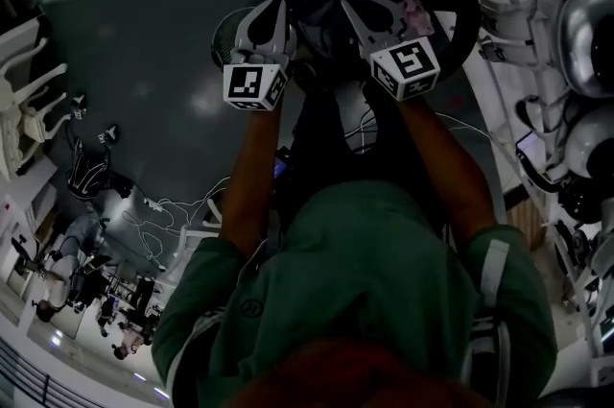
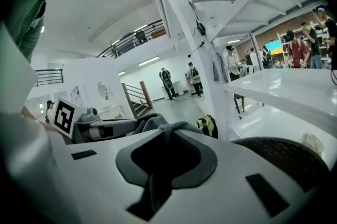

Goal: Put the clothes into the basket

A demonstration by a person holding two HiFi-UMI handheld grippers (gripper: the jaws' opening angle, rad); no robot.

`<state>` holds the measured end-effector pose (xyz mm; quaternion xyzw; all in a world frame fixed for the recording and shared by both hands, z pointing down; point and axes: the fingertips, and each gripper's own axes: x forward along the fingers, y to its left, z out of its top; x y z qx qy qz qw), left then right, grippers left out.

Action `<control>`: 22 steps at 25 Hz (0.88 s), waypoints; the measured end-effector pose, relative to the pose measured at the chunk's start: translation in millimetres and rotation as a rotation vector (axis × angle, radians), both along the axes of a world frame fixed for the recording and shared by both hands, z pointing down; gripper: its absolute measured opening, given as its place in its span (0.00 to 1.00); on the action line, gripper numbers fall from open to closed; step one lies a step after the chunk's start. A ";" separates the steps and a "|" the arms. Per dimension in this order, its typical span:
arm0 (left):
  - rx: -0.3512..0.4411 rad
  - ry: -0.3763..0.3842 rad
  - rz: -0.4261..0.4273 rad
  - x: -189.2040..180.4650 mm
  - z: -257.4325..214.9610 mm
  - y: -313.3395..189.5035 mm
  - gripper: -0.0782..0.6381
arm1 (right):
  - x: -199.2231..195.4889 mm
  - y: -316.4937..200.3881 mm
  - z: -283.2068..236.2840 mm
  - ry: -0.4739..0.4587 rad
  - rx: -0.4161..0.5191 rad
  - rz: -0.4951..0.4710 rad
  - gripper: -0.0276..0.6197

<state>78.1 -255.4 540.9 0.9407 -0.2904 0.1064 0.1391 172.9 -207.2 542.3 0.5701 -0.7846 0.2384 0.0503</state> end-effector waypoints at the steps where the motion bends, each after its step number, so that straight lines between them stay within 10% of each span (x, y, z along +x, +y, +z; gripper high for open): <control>1: 0.014 0.014 -0.003 -6.2 -14.1 0.2 0.12 | -5.2 -0.6 -15.0 0.006 0.022 -0.007 0.09; 11: 0.169 0.130 -0.073 -106.2 -152.5 -14.5 0.12 | -99.7 -20.1 -152.2 0.022 0.194 -0.137 0.09; 22: 0.254 0.128 -0.205 -205.8 -206.8 -0.4 0.12 | -192.5 -17.7 -193.0 0.020 0.253 -0.294 0.09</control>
